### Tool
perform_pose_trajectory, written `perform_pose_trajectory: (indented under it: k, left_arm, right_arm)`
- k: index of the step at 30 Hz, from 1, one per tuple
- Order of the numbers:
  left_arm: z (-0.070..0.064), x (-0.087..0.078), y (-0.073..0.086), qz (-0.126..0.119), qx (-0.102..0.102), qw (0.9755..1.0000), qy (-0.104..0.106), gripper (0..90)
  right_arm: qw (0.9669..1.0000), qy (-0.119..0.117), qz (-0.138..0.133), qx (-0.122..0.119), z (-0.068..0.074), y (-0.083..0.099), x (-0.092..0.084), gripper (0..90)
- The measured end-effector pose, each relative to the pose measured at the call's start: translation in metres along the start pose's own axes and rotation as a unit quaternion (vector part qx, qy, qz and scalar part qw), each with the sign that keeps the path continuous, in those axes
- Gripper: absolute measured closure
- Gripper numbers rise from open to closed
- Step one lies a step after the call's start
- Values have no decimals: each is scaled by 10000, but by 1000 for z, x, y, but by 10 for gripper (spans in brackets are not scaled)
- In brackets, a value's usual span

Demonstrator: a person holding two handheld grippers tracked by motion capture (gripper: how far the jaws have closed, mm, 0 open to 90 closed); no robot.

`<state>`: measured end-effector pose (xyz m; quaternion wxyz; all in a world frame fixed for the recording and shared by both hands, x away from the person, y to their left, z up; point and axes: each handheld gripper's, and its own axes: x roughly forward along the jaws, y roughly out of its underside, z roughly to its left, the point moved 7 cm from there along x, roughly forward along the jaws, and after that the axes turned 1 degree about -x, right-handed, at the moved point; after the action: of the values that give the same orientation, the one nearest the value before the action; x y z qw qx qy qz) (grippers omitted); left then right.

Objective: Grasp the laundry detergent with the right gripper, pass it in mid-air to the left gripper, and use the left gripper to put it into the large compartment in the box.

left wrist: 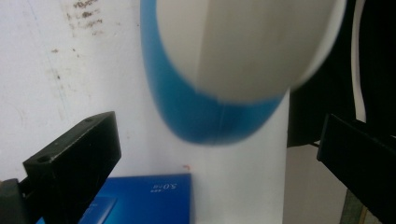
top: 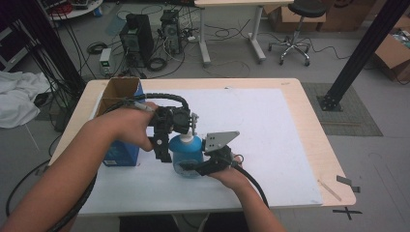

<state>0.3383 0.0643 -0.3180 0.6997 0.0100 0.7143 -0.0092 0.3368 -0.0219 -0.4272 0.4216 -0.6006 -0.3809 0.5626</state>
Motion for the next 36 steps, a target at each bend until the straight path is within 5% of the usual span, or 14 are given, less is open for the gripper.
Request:
perform_pose_trajectory:
  k: [14,36]
  left_arm:
    - [-7,6,-8,-45,75,10000,17,1]
    - [-9,10,-14,132,62,9998,-101,52]
  right_arm:
    - [9998,-135,-51,-99,7,-9,20,452]
    - [9998,-149,-40,-85,9,-12,23,452]
